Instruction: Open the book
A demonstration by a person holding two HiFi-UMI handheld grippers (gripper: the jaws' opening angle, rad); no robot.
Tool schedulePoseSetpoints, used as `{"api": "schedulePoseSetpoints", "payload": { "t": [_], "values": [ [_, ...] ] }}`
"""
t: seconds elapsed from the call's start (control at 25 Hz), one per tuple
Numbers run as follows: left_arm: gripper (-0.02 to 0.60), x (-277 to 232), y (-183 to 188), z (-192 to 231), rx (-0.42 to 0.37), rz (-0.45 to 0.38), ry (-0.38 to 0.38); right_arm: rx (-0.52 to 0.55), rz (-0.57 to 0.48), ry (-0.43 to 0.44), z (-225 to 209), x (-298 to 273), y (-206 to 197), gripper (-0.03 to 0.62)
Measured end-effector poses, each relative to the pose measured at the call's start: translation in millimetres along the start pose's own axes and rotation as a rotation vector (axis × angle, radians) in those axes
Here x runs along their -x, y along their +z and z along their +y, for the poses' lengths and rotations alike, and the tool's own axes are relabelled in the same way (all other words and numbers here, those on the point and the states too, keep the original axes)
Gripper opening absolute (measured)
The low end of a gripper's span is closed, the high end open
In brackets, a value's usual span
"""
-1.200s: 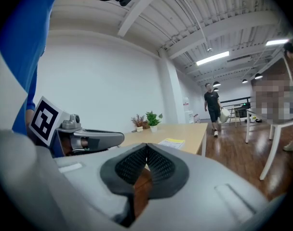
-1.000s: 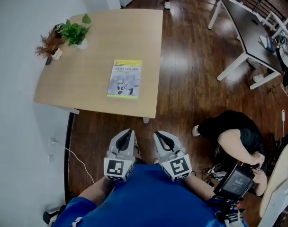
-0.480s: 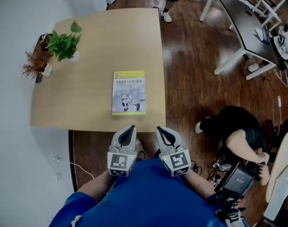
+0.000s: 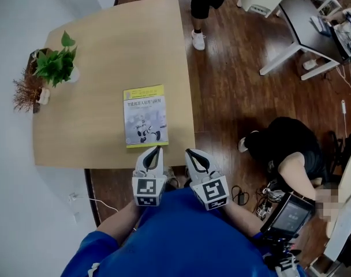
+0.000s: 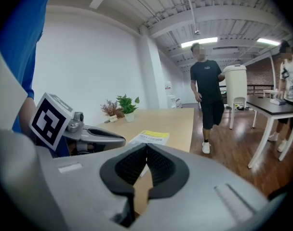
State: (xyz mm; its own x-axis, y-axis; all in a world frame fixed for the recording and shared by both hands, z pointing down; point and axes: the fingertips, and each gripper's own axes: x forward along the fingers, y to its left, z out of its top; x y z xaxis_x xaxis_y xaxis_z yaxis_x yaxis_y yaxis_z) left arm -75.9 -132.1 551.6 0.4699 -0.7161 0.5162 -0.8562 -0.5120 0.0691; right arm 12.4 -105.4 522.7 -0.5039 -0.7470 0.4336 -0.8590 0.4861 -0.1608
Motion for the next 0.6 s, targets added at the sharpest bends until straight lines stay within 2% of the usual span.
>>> {"api": "schedulePoseSetpoints", "payload": {
  "t": [0.28,0.36,0.48,0.6],
  "values": [
    [0.008,-45.4,-23.5,-1.2,-0.025,0.157,0.052,-0.047,0.056,0.060,-13.4,-19.8,-21.6,0.003],
    [0.141,-55.6,-32.6,-1.4,-0.032,0.224,0.050,-0.058,0.063,0.062,-12.7,-21.1,-21.9,0.003],
    [0.204,-71.1,-52.3,1.3,-0.053,0.338,0.056,-0.076,0.069,0.052,-13.7,-21.2,-24.9,0.002],
    [0.238,-85.5,-65.9,7.1,-0.085,0.412,0.078,-0.090,0.074,0.036,-17.2,-20.3,-29.0,0.002]
  ]
}}
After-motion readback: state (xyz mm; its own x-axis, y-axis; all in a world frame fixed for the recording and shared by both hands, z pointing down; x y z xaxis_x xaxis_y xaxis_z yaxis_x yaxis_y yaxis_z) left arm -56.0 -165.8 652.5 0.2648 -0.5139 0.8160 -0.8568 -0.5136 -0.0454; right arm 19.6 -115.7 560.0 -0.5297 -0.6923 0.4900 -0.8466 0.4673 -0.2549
